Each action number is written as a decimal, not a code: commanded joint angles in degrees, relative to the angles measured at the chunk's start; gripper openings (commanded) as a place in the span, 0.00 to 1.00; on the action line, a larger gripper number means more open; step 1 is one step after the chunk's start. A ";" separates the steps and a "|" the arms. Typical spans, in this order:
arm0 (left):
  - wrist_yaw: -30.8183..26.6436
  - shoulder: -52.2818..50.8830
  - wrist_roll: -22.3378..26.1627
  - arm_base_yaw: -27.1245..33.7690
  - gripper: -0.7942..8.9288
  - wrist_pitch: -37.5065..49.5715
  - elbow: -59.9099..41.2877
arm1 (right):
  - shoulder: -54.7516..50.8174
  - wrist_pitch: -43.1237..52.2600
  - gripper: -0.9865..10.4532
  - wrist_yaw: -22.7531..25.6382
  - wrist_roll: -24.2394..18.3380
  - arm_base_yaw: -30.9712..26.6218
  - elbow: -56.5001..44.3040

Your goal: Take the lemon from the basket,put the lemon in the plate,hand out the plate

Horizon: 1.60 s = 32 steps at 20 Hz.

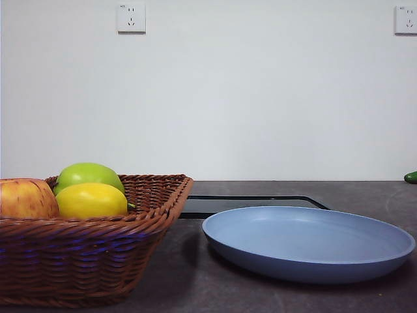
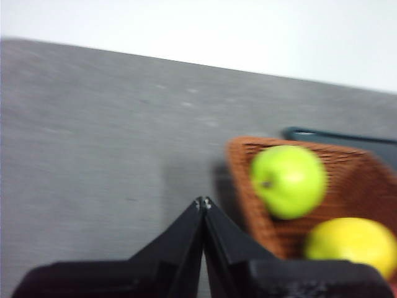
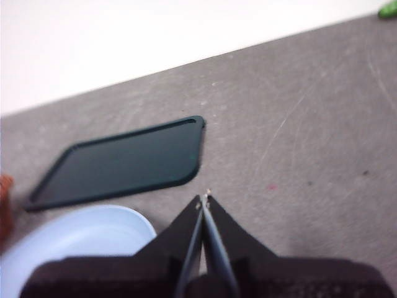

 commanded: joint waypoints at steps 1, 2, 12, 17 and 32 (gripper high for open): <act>4.24 -0.17 -6.38 0.11 0.09 -0.33 -0.37 | -0.22 1.68 0.09 -0.33 8.72 0.09 -0.13; 6.14 -0.17 -7.61 0.11 0.09 -0.20 -0.37 | -0.22 1.70 0.09 -0.87 9.64 0.09 -0.02; 10.36 0.92 -12.35 0.11 0.09 -4.33 4.68 | 1.95 -11.08 0.09 -4.57 11.37 0.09 7.21; 10.49 5.18 -12.20 0.11 0.09 -8.24 10.67 | 7.32 -14.91 0.09 -4.63 10.51 0.09 13.60; 21.33 30.53 -2.40 0.04 0.09 -9.57 28.59 | 34.84 -24.37 0.09 -4.87 -4.46 0.09 35.15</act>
